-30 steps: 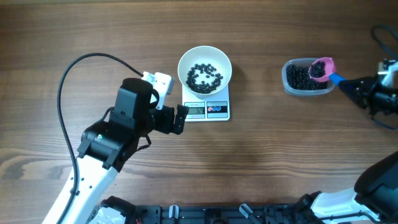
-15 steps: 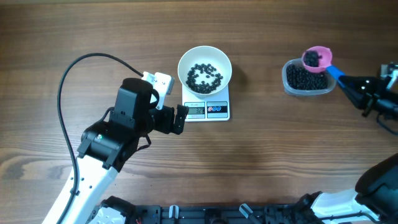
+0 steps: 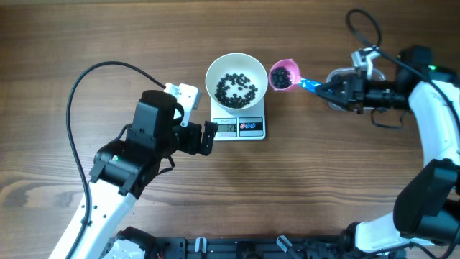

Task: Scoop item into bowl and weigh 150g on scale
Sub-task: 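Carry the scoop over the white bowl and tilt to pour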

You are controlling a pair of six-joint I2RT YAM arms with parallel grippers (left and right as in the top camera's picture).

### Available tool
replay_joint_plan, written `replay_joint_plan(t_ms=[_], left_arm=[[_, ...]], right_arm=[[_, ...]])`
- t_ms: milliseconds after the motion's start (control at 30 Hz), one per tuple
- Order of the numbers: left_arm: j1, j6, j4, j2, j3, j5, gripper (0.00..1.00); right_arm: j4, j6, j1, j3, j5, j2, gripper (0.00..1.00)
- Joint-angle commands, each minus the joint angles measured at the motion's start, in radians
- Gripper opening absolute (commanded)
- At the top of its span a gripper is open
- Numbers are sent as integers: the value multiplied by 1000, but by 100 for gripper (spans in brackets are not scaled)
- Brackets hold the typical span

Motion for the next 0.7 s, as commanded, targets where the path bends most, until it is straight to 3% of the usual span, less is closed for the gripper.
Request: replay_joint_plan(t_ms=[0, 367, 567, 667], left_arm=[[-3, -6, 0, 2, 5, -10, 100], [-3, -6, 0, 2, 5, -10, 100], [-3, -6, 0, 2, 5, -10, 100], [-3, -6, 0, 2, 5, -10, 100]], right_arm=[[80, 53, 98, -2, 19, -39, 4], [406, 207, 398, 14, 439, -70, 4], [496, 200, 459, 14, 629, -106, 4], [517, 96, 482, 14, 695, -106, 4]])
